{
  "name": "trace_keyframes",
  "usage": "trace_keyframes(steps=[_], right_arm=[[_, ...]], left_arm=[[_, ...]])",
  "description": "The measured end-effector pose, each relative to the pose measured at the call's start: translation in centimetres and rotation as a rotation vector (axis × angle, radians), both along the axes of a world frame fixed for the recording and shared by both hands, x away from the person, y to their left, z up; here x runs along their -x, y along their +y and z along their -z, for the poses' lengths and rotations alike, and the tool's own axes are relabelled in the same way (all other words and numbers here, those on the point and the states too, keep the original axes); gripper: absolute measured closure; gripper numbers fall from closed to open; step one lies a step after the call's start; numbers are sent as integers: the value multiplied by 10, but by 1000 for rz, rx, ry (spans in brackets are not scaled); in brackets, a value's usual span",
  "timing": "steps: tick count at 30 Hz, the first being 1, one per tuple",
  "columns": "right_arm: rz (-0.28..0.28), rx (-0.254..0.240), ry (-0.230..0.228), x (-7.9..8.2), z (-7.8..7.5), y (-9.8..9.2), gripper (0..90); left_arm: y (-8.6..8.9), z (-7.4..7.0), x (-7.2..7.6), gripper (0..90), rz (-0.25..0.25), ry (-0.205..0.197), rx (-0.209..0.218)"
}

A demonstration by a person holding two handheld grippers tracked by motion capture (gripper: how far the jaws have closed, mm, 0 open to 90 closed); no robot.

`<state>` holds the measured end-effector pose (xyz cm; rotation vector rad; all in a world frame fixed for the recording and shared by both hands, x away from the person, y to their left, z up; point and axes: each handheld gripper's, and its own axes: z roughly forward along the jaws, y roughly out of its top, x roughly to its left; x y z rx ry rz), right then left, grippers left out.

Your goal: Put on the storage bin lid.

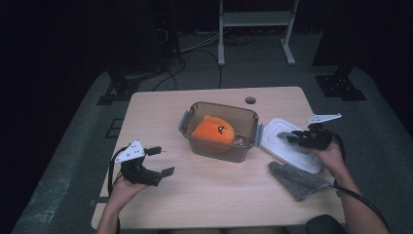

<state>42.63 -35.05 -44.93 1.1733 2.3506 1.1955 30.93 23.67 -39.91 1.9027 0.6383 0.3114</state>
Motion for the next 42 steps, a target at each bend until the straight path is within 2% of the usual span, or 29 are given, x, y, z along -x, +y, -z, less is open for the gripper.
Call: trace_keyframes(steps=[17, 26, 42], right_arm=[[-27, -2, -15, 1, -6, -4, 656], [-37, -16, -36, 5, -22, -6, 656], [-41, 1, -60, 20, -47, -15, 656]], left_arm=[[0, 1, 0, 68, 0, 1, -10], [0, 0, 0, 68, 1, 0, -9], [-1, 0, 1, 68, 1, -3, -12]])
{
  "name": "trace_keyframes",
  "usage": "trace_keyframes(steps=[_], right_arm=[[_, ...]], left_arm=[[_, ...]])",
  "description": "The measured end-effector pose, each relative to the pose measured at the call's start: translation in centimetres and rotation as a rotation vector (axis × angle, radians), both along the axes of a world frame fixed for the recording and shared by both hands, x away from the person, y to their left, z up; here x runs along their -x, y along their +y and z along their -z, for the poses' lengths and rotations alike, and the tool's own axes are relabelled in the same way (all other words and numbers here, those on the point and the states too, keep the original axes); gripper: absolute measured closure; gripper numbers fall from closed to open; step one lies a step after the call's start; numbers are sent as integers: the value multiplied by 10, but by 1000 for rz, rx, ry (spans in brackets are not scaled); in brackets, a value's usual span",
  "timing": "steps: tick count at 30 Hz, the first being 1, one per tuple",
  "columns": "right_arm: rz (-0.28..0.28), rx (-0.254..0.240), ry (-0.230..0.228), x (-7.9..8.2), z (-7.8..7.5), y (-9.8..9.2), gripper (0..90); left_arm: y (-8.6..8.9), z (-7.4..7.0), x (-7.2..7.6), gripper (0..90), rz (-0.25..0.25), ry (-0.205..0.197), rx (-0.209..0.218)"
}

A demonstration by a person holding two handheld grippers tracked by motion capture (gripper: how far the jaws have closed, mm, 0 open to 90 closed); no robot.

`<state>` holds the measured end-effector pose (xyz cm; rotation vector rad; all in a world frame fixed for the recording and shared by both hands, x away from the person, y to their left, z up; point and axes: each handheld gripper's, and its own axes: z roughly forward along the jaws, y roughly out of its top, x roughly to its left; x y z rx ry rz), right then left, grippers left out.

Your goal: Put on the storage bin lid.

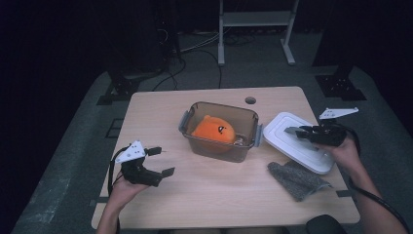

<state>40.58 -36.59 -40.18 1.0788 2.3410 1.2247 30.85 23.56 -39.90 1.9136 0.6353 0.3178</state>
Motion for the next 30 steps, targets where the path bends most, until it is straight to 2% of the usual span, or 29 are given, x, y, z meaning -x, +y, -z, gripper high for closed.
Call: trace_keyframes(steps=[8, 30], right_arm=[[0, -9, -4, 8, -11, -5, 657], [-22, -21, -64, 26, -60, -11, 657]], left_arm=[[0, 0, 0, 68, 0, 0, -1], [-1, 0, -1, 68, 1, 0, -7]])
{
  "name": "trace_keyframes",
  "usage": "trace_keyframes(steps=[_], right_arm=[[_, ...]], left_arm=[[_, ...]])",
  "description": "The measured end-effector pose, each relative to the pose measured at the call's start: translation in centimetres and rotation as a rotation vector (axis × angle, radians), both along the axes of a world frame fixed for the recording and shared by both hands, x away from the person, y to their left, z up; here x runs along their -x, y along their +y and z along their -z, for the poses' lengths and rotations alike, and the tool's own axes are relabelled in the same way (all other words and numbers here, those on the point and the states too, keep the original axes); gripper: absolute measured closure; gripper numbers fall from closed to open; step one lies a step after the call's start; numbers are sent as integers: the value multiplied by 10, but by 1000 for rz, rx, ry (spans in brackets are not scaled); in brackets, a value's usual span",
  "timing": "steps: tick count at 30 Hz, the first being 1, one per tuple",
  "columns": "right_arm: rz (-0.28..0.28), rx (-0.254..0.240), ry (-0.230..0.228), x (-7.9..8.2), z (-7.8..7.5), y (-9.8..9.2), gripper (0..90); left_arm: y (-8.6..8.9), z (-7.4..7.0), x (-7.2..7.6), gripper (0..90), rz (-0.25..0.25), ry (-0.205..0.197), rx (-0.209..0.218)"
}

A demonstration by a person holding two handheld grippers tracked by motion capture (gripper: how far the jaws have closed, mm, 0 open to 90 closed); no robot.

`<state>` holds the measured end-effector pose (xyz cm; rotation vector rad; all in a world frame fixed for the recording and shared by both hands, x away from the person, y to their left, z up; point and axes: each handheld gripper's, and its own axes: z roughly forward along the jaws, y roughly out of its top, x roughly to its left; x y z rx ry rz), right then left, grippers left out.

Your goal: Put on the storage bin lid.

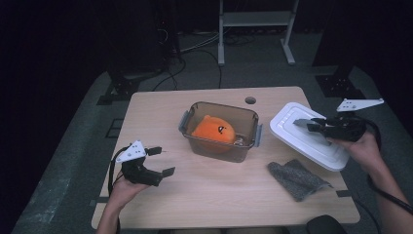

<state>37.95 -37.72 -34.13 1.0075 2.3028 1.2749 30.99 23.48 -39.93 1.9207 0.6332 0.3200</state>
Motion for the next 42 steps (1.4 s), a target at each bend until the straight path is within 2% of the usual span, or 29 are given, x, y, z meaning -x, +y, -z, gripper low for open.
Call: trace_keyframes(steps=[8, 18, 29, 42], right_arm=[[-41, -31, -19, 1, -20, 9, 657], [-99, -35, -31, -5, -37, 35, 657], [-186, -26, -48, -16, -52, 74, 657], [-269, -28, -45, -34, -58, 122, 657]], left_arm=[[1, 0, 0, 68, -4, 2, 1], [1, 1, -1, 68, -2, 2, 2], [0, 1, 0, 68, 6, -1, 2], [1, 0, 0, 68, 6, -2, -1]])
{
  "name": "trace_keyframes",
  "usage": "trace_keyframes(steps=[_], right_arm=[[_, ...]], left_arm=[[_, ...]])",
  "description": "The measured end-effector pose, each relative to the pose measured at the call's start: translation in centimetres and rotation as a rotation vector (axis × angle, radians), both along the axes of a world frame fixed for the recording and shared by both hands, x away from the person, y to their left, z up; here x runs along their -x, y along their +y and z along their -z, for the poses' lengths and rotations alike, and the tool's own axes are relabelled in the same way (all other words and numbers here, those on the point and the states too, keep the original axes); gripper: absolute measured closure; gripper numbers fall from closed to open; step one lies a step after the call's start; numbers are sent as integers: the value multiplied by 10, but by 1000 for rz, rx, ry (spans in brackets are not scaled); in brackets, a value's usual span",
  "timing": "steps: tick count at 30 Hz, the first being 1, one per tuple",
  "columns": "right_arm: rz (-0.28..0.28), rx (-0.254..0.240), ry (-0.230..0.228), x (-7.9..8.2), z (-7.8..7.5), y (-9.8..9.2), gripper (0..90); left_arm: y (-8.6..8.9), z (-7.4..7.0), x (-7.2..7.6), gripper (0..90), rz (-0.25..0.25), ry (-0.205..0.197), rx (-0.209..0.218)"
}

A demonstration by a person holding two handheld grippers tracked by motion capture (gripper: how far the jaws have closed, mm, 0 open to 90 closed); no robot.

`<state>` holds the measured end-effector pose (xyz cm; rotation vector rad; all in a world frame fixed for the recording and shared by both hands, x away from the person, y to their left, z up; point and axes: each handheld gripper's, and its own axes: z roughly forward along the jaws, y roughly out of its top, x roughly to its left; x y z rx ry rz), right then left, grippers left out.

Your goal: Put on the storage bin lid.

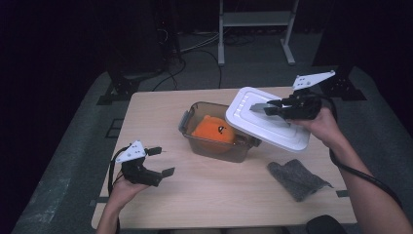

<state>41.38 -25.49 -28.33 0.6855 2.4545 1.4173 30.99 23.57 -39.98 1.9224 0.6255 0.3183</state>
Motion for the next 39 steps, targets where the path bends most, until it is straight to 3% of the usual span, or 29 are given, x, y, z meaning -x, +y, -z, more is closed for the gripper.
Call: trace_keyframes(steps=[18, 39], right_arm=[[-100, -1, -4, -14, 0, 57, 657], [-161, 17, 9, -26, 8, 95, 657]], left_arm=[[1, -1, 1, 68, 5, -5, 5], [1, -2, 2, 68, 6, -6, 10]])
